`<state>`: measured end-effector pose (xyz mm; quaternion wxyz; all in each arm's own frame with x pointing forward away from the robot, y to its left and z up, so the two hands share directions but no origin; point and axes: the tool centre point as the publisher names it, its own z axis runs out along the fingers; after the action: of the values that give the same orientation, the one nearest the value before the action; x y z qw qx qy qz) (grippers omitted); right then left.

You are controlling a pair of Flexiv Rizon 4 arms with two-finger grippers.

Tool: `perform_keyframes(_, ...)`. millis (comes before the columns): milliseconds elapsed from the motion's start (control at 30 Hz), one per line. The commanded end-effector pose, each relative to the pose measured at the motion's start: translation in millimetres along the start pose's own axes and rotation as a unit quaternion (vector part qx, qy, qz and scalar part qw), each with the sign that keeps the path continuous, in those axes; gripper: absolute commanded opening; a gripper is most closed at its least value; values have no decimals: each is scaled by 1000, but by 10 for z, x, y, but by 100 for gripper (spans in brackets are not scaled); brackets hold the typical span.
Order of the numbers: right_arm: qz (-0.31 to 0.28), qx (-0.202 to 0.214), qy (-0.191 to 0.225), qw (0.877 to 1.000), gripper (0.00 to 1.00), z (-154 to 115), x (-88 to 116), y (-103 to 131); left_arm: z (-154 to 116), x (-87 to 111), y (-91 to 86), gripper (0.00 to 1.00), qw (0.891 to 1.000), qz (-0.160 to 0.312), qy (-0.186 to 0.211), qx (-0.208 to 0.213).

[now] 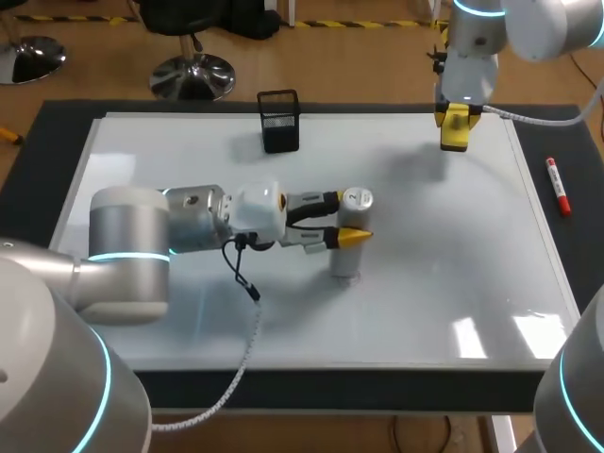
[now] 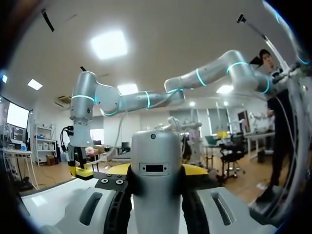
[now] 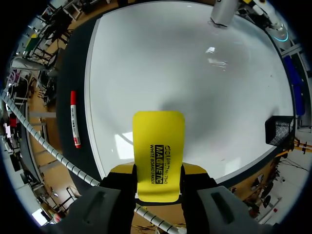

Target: Pick up the inspection probe, press it on each red-marked spot on the whiteboard one by one, put down the probe, pick up the eraser, and wipe off all the red marks.

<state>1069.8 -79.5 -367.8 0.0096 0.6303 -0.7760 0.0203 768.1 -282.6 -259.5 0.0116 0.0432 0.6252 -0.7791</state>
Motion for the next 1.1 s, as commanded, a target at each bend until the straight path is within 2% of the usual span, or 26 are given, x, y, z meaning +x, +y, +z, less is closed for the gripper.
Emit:
perform_keyframes(33,-1,0,2,1000,0,-13,6,-7,-66,-63,-110,0,1000,7,-11,-2)
perform_keyframes(467,-1,0,2,1000,0,-13,6,-7,-466,-582,-449,0,996,33,-79,-6)
perform_keyframes(1100,-1,0,2,1000,0,-13,6,-7,-1249,-1150,-697,0,983,37,-179,2)
